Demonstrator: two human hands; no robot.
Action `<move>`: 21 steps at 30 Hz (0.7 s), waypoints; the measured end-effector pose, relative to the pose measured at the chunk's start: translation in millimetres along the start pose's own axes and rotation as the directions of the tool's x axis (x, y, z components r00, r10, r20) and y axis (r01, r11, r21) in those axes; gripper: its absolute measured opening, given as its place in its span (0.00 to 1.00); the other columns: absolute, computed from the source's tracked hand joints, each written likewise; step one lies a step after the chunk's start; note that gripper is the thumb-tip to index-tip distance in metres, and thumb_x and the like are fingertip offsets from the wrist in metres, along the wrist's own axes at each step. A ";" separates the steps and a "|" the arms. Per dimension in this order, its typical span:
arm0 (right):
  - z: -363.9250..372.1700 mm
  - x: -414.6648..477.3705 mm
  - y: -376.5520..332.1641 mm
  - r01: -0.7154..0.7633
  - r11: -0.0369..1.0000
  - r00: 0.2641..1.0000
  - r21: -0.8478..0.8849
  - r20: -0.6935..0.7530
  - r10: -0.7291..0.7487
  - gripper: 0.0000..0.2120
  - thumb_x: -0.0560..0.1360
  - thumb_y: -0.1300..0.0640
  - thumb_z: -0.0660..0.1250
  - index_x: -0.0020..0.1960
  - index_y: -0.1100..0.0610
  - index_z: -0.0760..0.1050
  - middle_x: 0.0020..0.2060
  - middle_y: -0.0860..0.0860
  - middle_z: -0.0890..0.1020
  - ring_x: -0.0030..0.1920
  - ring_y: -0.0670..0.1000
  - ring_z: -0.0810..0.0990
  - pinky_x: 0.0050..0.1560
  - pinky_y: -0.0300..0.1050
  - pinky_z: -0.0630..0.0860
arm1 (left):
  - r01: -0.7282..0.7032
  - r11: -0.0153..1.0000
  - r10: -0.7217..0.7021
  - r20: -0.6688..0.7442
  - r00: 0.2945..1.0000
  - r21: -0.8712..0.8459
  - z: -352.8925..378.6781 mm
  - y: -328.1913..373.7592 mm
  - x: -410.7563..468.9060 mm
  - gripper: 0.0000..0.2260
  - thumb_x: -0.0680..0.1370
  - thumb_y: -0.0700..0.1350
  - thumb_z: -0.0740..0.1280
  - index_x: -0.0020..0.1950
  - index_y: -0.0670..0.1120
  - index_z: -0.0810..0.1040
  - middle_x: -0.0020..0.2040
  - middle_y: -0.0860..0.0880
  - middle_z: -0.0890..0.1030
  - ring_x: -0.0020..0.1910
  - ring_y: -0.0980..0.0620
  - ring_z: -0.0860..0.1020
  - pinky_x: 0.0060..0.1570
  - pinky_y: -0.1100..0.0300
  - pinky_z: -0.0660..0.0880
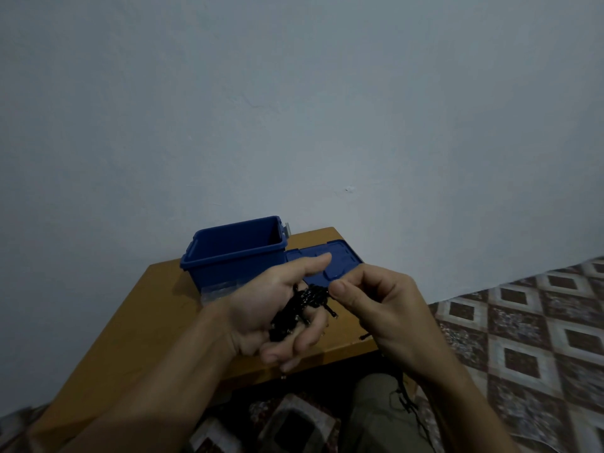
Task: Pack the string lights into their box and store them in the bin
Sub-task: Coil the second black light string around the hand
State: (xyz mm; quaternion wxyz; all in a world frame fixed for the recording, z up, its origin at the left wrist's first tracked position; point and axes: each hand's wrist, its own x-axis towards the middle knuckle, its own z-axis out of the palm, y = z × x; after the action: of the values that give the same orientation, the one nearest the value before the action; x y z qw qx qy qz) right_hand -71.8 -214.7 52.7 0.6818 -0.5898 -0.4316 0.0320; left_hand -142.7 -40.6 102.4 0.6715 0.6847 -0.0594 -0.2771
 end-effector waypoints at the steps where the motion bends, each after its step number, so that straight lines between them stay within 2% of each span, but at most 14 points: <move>1: 0.1 0.0 1.8 -0.001 1.000 1.000 -0.007 -0.011 0.001 0.12 0.74 0.48 0.70 0.39 0.56 0.80 0.25 0.45 0.73 0.27 0.42 0.68 0.30 0.36 0.66 | -0.007 1.000 0.008 0.033 0.999 -0.025 -0.6 -0.9 0.0 0.37 0.80 0.67 0.53 0.27 0.39 0.76 0.19 0.44 0.72 0.15 0.52 0.71 0.23 0.61 0.70; 6: 3.9 1.4 7.1 0.013 0.998 0.998 -0.064 -0.055 -0.017 0.09 0.75 0.48 0.69 0.42 0.53 0.80 0.32 0.54 0.79 0.32 0.48 0.74 0.33 0.43 0.72 | -0.072 0.986 0.097 0.171 0.981 -0.148 0.6 -3.9 0.6 0.37 0.81 0.66 0.51 0.30 0.38 0.78 0.21 0.44 0.76 0.19 0.52 0.75 0.28 0.59 0.74; 10: 1.5 1.3 12.8 -0.071 0.996 0.997 -0.046 0.002 0.072 0.07 0.81 0.55 0.65 0.48 0.55 0.80 0.34 0.54 0.81 0.35 0.49 0.78 0.38 0.42 0.74 | -0.153 0.952 0.212 0.206 0.955 -0.266 4.0 -2.6 -0.4 0.39 0.82 0.66 0.48 0.35 0.37 0.80 0.24 0.42 0.78 0.22 0.49 0.78 0.35 0.56 0.76; 13: 2.2 0.2 15.0 -0.110 0.993 0.990 -0.039 0.090 0.113 0.10 0.83 0.55 0.62 0.49 0.55 0.80 0.36 0.55 0.82 0.38 0.56 0.79 0.41 0.53 0.77 | -0.240 0.927 0.288 0.136 0.948 -0.289 9.1 0.9 -2.0 0.38 0.82 0.66 0.46 0.38 0.36 0.79 0.26 0.42 0.79 0.25 0.48 0.78 0.37 0.55 0.77; 15: 3.2 0.4 15.5 -0.127 0.991 0.986 -0.039 0.105 0.130 0.11 0.84 0.53 0.62 0.49 0.53 0.81 0.40 0.57 0.84 0.43 0.62 0.82 0.49 0.65 0.79 | -0.301 0.905 0.330 0.048 0.943 -0.299 11.5 1.7 -2.1 0.38 0.82 0.65 0.45 0.41 0.35 0.78 0.27 0.41 0.80 0.26 0.47 0.79 0.38 0.54 0.77; 17: 4.5 0.2 16.5 -0.144 0.988 0.981 -0.046 0.127 0.149 0.12 0.83 0.49 0.62 0.52 0.52 0.82 0.43 0.58 0.85 0.48 0.66 0.82 0.53 0.71 0.77 | -0.355 0.882 0.363 -0.035 0.931 -0.310 12.0 2.1 -1.4 0.36 0.82 0.64 0.48 0.44 0.34 0.80 0.30 0.40 0.81 0.29 0.45 0.80 0.41 0.52 0.77; 19: 4.4 0.1 15.2 -0.155 0.986 0.978 -0.059 0.130 0.162 0.11 0.81 0.47 0.64 0.53 0.50 0.82 0.45 0.57 0.85 0.50 0.66 0.82 0.55 0.70 0.77 | -0.384 0.860 0.388 -0.059 0.920 -0.335 13.1 4.5 -1.0 0.34 0.81 0.63 0.52 0.51 0.33 0.81 0.38 0.39 0.83 0.36 0.44 0.82 0.47 0.50 0.77; 21: 3.2 -0.3 12.7 -0.156 0.984 0.977 -0.081 0.137 0.166 0.09 0.80 0.48 0.65 0.52 0.48 0.83 0.46 0.51 0.86 0.49 0.56 0.84 0.55 0.61 0.80 | -0.400 0.814 0.419 -0.051 0.907 -0.422 14.4 7.0 -0.7 0.34 0.80 0.63 0.56 0.60 0.30 0.77 0.49 0.36 0.82 0.46 0.41 0.83 0.55 0.48 0.77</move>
State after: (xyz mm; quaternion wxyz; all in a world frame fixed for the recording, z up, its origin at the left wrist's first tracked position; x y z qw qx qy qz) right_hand -68.0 -208.6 41.8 0.6234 -0.6423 -0.4309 0.1144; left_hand -147.9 -53.6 110.0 0.8457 0.4876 -0.1587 -0.1477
